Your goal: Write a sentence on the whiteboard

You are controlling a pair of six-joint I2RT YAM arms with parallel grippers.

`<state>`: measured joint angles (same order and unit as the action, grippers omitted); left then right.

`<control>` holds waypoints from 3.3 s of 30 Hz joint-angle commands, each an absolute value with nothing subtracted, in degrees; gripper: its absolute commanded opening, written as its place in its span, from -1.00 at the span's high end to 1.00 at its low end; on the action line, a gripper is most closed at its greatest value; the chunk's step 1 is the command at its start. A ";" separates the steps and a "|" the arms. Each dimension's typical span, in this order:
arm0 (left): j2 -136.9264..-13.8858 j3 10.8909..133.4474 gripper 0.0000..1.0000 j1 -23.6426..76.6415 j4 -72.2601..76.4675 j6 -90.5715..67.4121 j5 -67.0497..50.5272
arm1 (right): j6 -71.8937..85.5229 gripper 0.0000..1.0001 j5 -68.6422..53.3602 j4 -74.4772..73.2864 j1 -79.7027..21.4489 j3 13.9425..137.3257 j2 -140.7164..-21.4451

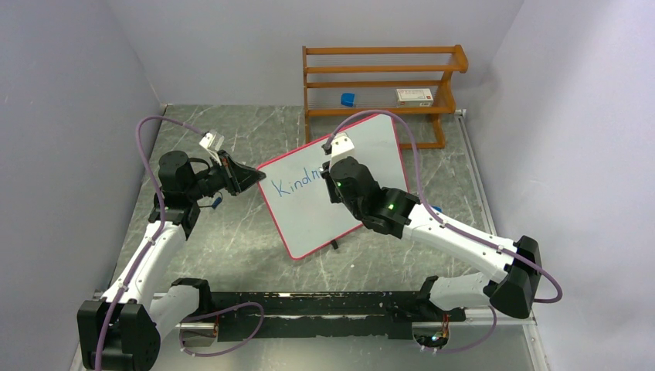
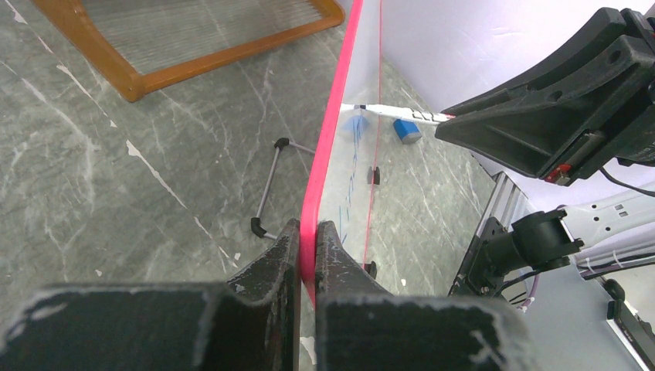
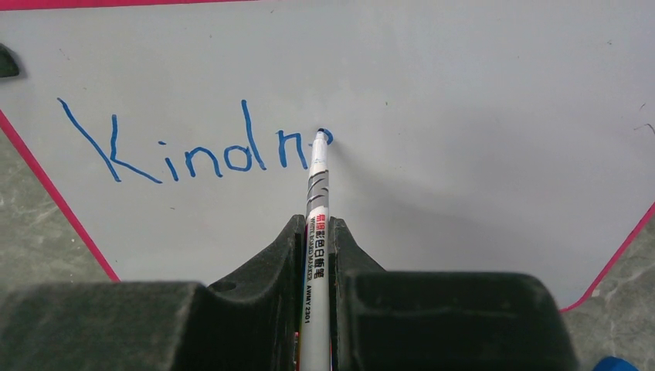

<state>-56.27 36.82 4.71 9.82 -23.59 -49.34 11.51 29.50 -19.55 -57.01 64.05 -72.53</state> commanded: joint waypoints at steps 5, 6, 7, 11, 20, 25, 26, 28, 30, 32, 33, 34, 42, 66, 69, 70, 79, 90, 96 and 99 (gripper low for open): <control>-57.48 36.74 0.90 4.83 7.07 -20.74 -48.26 | 11.54 1.00 27.39 -19.87 -56.52 64.70 -72.86; -57.41 36.74 0.90 4.83 7.05 -20.76 -48.26 | 11.58 1.00 27.28 -20.21 -56.59 64.61 -72.83; -57.45 36.74 0.90 4.83 7.03 -20.74 -48.26 | 11.61 1.00 27.13 -20.41 -56.56 64.56 -72.78; -57.42 36.74 0.90 4.83 7.09 -20.75 -48.25 | 11.78 1.00 26.68 -21.53 -56.54 64.25 -72.53; -57.39 36.74 0.90 4.83 7.05 -20.74 -48.25 | 12.41 1.00 26.76 -23.24 -56.60 63.16 -72.08; -57.39 36.74 0.90 4.83 7.03 -20.65 -48.25 | 12.33 1.00 27.61 -23.77 -56.59 62.93 -72.07; -57.39 36.78 0.90 4.83 7.03 -20.65 -48.25 | 12.34 1.00 27.80 -23.87 -56.60 62.93 -72.13; -57.39 36.74 0.90 4.83 7.00 -20.65 -48.25 | 12.31 1.00 28.19 -24.08 -56.60 63.02 -72.20; -57.39 36.74 0.90 4.83 7.02 -20.65 -48.11 | 12.35 1.00 28.28 -24.37 -56.60 63.06 -72.26; -57.39 36.74 0.90 4.83 6.90 -20.65 -48.13 | 12.22 1.00 28.12 -24.48 -56.57 63.02 -72.25; -57.39 36.74 0.90 4.83 6.93 -20.65 -48.17 | 12.28 1.00 28.11 -24.65 -56.60 63.02 -72.27; -57.39 36.74 0.90 4.83 6.93 -20.65 -48.19 | 12.30 1.00 28.24 -24.64 -56.54 63.02 -72.13; -57.39 36.74 0.90 4.83 6.92 -20.57 -48.18 | 12.39 1.00 30.97 -23.42 -56.59 62.38 -71.83; -57.57 36.74 0.90 4.83 7.07 -20.74 -48.34 | 11.45 1.00 31.20 -17.11 -54.98 60.39 -67.75; -57.65 36.74 0.90 4.83 7.12 -20.79 -48.44 | 11.34 1.00 30.53 -16.67 -54.44 60.66 -68.35; -57.66 36.74 0.90 4.83 7.09 -20.75 -48.45 | 11.24 1.00 30.43 -16.43 -54.38 60.72 -68.56; -57.69 36.83 0.90 4.83 7.03 -20.70 -48.43 | 10.99 1.00 29.26 -14.82 -53.56 60.60 -69.82; -57.62 36.83 0.90 4.83 6.89 -20.58 -48.38 | 10.82 1.00 28.18 -14.28 -53.28 60.86 -70.67; -57.62 36.83 0.90 4.83 6.89 -20.57 -48.35 | 10.49 1.00 26.57 -13.80 -53.31 60.82 -70.07; -57.57 36.83 0.90 4.83 6.85 -20.57 -48.26 | 10.43 1.00 25.88 -13.94 -53.33 60.68 -69.96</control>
<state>-56.58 36.97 4.71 9.96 -23.59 -49.52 11.05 27.64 -15.64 -53.69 60.62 -70.13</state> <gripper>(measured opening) 0.081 0.145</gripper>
